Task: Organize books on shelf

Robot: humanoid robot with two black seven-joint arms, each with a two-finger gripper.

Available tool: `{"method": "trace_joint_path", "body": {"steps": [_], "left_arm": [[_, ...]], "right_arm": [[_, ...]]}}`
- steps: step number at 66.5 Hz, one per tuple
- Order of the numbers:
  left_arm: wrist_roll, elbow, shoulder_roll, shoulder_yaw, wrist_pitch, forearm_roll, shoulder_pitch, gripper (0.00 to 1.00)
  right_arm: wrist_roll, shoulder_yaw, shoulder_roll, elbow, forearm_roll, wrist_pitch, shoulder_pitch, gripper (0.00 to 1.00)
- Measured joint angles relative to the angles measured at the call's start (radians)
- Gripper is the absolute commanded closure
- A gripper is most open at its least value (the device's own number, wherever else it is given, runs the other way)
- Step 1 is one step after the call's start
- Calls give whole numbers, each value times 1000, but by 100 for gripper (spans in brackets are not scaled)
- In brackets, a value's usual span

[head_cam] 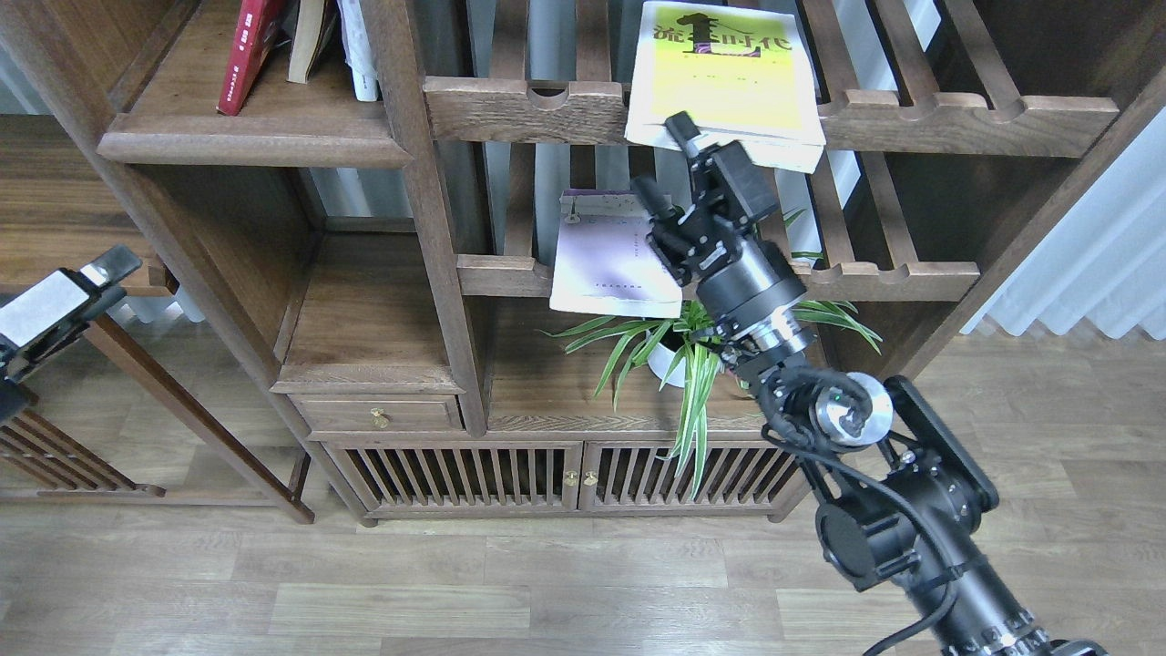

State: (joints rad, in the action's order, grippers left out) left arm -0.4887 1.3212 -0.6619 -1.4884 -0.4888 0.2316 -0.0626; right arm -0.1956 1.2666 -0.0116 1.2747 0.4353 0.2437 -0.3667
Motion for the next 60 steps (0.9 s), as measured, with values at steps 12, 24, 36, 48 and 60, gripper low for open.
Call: {"method": "trace_joint_path", "body": {"steps": [12, 24, 36, 48, 60], "left_arm": [[0, 0, 1, -7, 0, -1, 0, 0], [0, -18, 17, -19, 0, -1, 2, 0], [0, -26, 59, -20, 0, -1, 1, 0], [0, -34, 62, -25, 0, -1, 1, 0], [0, -50, 62, -26, 0, -1, 1, 0]], "right_arm": [[-3, 51, -3, -97, 1, -3, -47, 25], [1, 116, -5, -114, 4, 14, -50, 90], [-9, 129, -1, -110, 11, 159, -15, 96], [-28, 112, -17, -92, 12, 203, 38, 97], [-54, 112, -34, -42, 19, 238, 117, 98]]}}
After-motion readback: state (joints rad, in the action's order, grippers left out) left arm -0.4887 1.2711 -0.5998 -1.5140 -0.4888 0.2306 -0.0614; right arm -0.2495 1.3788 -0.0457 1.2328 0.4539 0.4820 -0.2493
